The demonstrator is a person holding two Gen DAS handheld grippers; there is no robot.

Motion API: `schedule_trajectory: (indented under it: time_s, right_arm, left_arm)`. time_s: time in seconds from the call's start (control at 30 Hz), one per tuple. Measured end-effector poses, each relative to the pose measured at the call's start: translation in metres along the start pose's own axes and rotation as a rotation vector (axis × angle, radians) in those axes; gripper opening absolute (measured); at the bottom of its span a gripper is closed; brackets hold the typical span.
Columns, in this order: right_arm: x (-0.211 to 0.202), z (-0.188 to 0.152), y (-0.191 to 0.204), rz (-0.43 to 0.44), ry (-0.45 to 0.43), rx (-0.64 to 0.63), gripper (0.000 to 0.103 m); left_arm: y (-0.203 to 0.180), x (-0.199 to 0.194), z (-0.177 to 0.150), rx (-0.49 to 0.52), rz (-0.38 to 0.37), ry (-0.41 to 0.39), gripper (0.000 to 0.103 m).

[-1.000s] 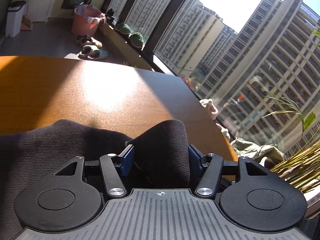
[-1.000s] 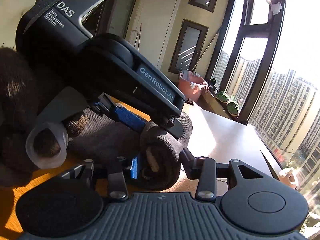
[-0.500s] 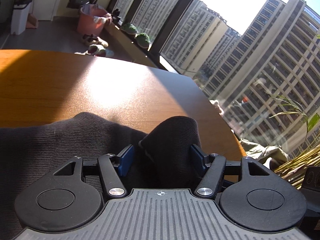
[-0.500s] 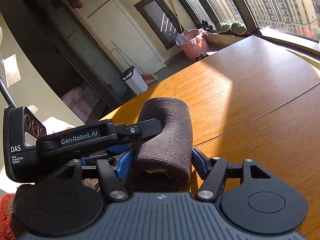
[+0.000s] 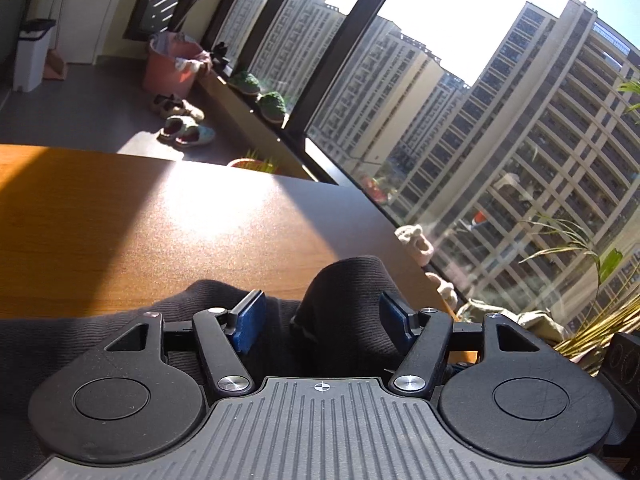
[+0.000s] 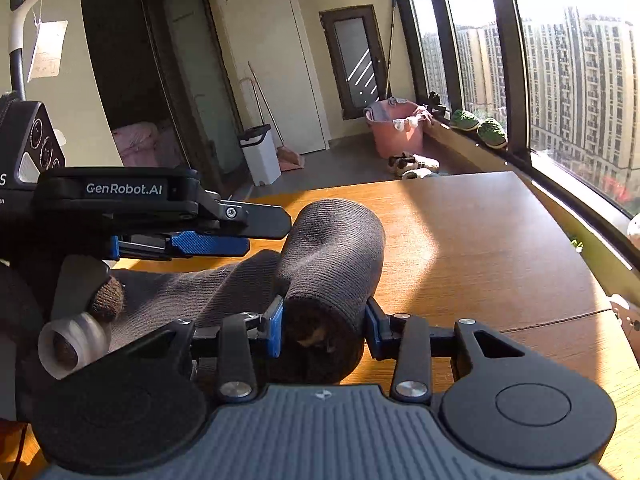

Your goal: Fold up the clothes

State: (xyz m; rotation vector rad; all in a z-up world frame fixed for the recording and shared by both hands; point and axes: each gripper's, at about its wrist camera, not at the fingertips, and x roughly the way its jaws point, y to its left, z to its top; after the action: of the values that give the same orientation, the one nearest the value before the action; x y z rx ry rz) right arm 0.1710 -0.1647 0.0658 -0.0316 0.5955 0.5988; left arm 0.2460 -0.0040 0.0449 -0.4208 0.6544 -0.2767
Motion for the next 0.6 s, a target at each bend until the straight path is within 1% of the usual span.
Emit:
schedule_trajectory:
  time_s: [0.03,0.13,0.17,0.2,0.27,0.3,0.4,0.47,0.57,0.6]
  right_arm:
    - [0.001,0.0,0.007,-0.031,0.008,-0.069,0.039]
    - [0.006,-0.006,0.027,-0.07,0.013,-0.22,0.041]
    - [0.008,-0.007,0.033,-0.082,0.012,-0.258,0.042]
    - [0.01,-0.006,0.033,-0.085,0.013,-0.259,0.043]
    - [0.009,-0.002,0.027,-0.07,0.017,-0.211,0.047]
    - [0.007,0.001,0.022,-0.05,0.012,-0.168,0.048]
    - [-0.004,0.009,0.014,0.012,-0.031,-0.079,0.049]
    - [-0.01,0.013,0.012,0.047,-0.061,-0.048,0.047]
    - [-0.001,0.014,0.008,0.051,-0.049,-0.004,0.04]
    - [0.004,0.013,0.007,0.039,-0.031,-0.006,0.04]
  left_arm:
    - [-0.003,0.0,0.002,0.007,-0.003,-0.005,0.072]
    - [-0.014,0.008,0.001,0.05,0.012,0.018,0.072]
    - [-0.017,0.013,-0.001,0.066,0.023,0.031,0.07]
    - [-0.015,0.016,-0.003,0.068,0.034,0.036,0.069]
    - [-0.011,0.021,-0.008,0.071,0.058,0.046,0.073]
    - [-0.009,0.024,-0.01,0.072,0.069,0.051,0.073]
    - [-0.002,0.029,-0.015,0.073,0.095,0.06,0.074]
    - [0.002,0.028,-0.015,0.068,0.1,0.059,0.075]
    - [0.003,0.024,-0.015,0.068,0.107,0.054,0.075]
    - [0.004,0.021,-0.016,0.068,0.107,0.053,0.075]
